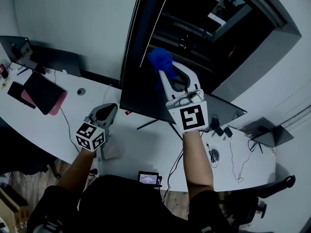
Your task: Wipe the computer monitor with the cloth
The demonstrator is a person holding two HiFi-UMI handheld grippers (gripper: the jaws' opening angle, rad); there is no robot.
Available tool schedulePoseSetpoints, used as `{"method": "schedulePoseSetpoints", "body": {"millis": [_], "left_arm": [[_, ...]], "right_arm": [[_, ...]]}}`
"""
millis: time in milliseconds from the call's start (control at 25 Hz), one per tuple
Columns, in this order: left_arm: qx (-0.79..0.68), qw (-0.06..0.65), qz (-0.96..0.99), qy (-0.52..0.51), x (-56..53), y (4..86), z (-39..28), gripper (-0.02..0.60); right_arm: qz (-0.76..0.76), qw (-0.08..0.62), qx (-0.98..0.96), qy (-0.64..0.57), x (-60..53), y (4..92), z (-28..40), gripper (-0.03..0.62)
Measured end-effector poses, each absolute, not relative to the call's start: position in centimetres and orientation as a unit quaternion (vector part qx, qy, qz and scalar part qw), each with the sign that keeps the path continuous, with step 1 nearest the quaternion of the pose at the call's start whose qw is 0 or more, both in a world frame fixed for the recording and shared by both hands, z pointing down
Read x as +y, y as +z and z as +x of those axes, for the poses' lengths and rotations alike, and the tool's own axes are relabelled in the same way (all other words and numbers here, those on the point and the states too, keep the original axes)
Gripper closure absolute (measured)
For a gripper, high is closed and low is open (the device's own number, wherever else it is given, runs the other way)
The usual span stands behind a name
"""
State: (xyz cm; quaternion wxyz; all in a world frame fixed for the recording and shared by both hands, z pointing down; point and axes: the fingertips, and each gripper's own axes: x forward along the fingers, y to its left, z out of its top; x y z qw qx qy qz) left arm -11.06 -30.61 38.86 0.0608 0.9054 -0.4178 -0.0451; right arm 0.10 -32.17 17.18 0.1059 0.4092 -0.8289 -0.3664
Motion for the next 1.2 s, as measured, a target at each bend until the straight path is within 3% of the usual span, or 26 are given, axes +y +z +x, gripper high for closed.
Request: {"method": "schedulePoseSetpoints", "body": {"millis": [240, 640, 1200], "left_arm": [[-0.411, 0.068, 0.908, -0.046, -31.6, 39.5, -12.0, 0.586], [-0.397, 0.091, 0.912, -0.048, -31.5, 40.8, -12.0, 0.586], [-0.389, 0.099, 0.915, -0.044, -30.1, 41.6, -11.2, 0.586]], "right_arm": [[0.368, 0.183, -0.822, -0.394, -36.3, 19.7, -5.6, 0.520], [0.318, 0.315, -0.804, -0.393, -38.8, 24.0, -8.4, 0.522], [0.312, 0.344, -0.808, -0.364, -38.9, 25.2, -7.3, 0.522]]}}
